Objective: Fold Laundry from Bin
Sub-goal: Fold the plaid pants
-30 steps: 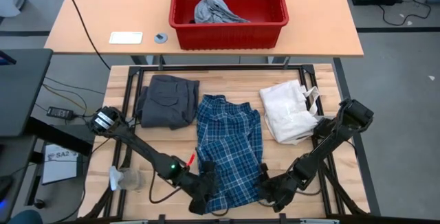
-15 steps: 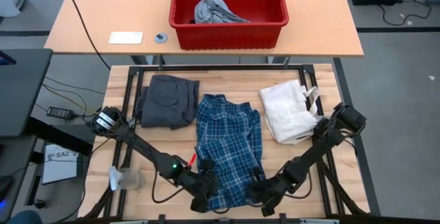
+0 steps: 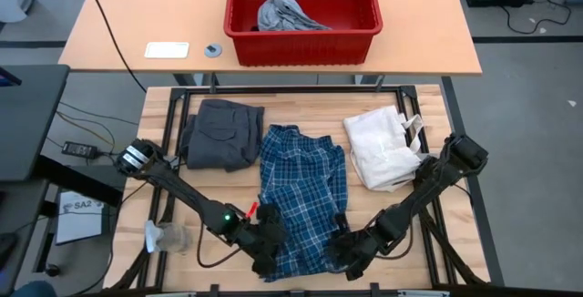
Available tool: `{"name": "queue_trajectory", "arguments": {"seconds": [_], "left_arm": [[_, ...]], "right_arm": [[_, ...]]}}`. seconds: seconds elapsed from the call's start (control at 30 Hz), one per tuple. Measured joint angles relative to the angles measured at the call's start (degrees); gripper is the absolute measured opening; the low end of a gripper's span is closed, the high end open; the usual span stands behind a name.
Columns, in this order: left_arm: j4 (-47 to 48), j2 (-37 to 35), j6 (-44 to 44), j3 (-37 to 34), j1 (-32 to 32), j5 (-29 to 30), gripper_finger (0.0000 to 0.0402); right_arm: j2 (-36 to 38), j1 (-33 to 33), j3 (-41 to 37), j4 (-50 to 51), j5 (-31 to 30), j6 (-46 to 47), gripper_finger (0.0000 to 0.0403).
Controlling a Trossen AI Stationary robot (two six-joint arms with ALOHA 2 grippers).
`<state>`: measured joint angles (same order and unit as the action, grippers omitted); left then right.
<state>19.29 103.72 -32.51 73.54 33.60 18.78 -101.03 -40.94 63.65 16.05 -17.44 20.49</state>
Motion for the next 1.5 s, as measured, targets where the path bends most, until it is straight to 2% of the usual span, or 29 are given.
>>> {"name": "queue_trajectory", "arguments": {"seconds": [0.2, 0.33, 0.43, 0.53, 0.77, 0.83, 1.13, 1.2, 1.3, 1.5], "left_arm": [[2.1, -5.5, -3.1, 0.0, -1.1, 4.7, 0.0165], [2.5, -8.6, -2.4, 0.0, -1.8, 4.8, 0.0165], [2.8, -9.6, 0.2, 0.0, -2.0, 5.3, 0.0165], [3.3, -9.7, 1.6, 0.0, -2.0, 5.2, 0.0165], [4.7, -9.7, 1.9, 0.0, -2.0, 5.1, 0.0165], [5.8, -9.7, 1.9, 0.0, -2.0, 5.1, 0.0165], [10.8, -9.7, 1.6, 0.0, -1.9, 4.5, 0.0165], [12.3, -9.7, 1.7, 0.0, -1.9, 4.5, 0.0165], [13.8, -9.7, 1.7, 0.0, -2.1, 4.5, 0.0165], [15.3, -9.7, 1.7, 0.0, -2.6, 4.6, 0.0165]], "right_arm": [[-4.7, -2.3, 0.0, -0.5, -0.5, 0.3, 0.0212], [-7.1, -3.9, 0.0, -0.3, -2.5, -1.4, 0.0238], [-9.2, -4.2, 0.0, 1.2, -2.6, -1.4, 0.0226], [-10.2, -4.0, 0.1, 1.5, -3.9, -0.8, 0.0191], [-9.5, -2.8, 0.0, 1.1, -1.2, 3.8, 0.0042], [-9.1, -2.4, 0.0, 1.1, 0.5, 4.9, 0.0014], [-0.3, -1.9, 0.2, 1.3, 8.3, 10.2, 0.0036], [1.7, -1.8, 0.2, 1.7, 7.7, 10.1, 0.0035], [2.1, -1.6, 0.3, 4.0, 3.2, 10.8, 0.0044], [-2.2, -1.0, 0.2, 5.5, 4.0, 11.1, 0.0115]]}}
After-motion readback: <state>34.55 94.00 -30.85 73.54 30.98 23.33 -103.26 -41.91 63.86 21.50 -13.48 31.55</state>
